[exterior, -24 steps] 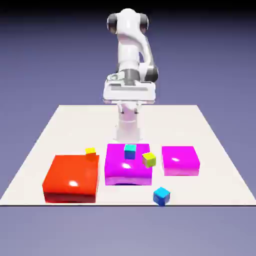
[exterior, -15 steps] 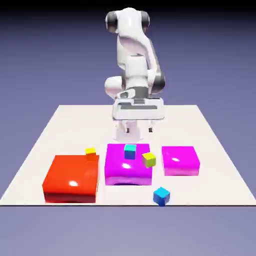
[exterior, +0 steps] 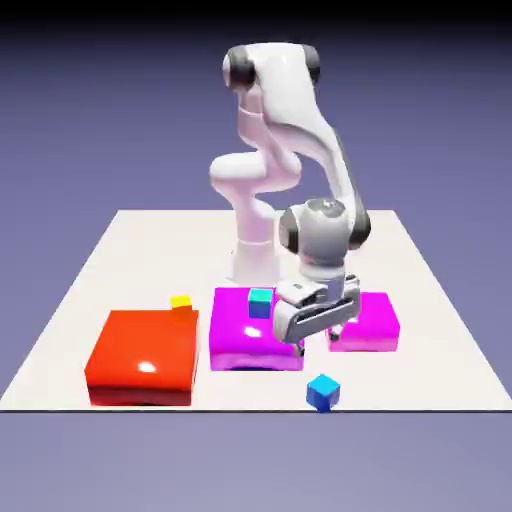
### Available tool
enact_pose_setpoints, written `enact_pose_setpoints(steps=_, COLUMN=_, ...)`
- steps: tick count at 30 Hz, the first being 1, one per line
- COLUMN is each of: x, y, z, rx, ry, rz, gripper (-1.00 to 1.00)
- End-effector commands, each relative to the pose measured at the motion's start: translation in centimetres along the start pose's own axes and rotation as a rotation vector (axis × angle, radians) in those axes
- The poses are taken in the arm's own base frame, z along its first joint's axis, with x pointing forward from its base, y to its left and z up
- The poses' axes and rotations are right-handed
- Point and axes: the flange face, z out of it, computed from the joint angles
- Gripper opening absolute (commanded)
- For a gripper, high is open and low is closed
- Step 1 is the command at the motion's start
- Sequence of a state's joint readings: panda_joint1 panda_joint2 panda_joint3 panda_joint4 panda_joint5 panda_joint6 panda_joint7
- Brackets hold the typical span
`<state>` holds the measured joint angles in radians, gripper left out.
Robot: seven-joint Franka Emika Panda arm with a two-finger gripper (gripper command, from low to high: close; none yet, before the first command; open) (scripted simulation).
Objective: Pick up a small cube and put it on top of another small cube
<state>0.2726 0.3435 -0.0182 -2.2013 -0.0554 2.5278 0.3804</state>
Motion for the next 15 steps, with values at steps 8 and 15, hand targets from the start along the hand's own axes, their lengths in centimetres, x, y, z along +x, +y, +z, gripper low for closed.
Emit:
enact_pose_setpoints(steps=8, x=-0.1, y=-1.3, z=9.3, rx=-0.029, ry=-0.062, rz=-0.056, gripper=0.0)
enact_pose_setpoints(steps=15, x=0.2, y=-1.4, z=3.2, rx=-0.029, ry=-0.062, rz=-0.056, gripper=-1.0)
